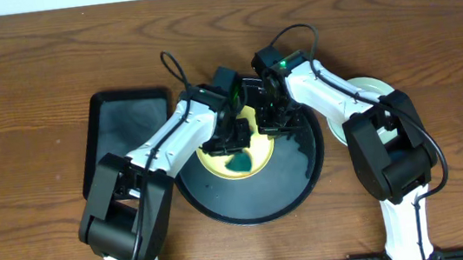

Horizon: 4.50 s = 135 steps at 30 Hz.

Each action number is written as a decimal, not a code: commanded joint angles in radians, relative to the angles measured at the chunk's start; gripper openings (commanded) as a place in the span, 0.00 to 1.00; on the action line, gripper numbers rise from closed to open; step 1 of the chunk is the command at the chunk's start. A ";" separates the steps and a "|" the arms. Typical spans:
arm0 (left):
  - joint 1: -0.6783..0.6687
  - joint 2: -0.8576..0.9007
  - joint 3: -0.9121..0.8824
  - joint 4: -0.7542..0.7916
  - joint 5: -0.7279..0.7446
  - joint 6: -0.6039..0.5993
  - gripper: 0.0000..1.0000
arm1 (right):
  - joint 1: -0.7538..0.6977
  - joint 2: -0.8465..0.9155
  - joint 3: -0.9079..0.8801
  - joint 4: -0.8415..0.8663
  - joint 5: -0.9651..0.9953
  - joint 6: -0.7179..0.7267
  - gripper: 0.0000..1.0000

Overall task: Clean dirty plates on tray and stack at the side
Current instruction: 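Scrub the yellow plate with the sponge while right gripper holds it, then withdraw the sponge with left gripper back over the sponge tray, then lift the yellow plate with right gripper and carry it right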

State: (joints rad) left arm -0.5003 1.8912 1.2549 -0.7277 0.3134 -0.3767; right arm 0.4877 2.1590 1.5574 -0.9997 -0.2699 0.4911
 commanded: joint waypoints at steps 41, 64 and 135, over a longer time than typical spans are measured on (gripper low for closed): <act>0.006 0.011 0.001 0.158 -0.437 0.046 0.07 | 0.015 0.022 -0.003 0.009 0.007 0.016 0.01; 0.141 -0.187 0.217 -0.169 -0.459 0.042 0.08 | 0.015 0.017 -0.002 0.026 -0.019 -0.061 0.01; 0.313 -0.251 0.215 -0.233 -0.444 0.042 0.08 | 0.581 -0.531 -0.002 -0.164 1.718 -0.155 0.01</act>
State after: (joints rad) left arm -0.1913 1.6428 1.4517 -0.9615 -0.1326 -0.3218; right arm 1.0611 1.6516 1.5490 -1.1629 1.3888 0.3000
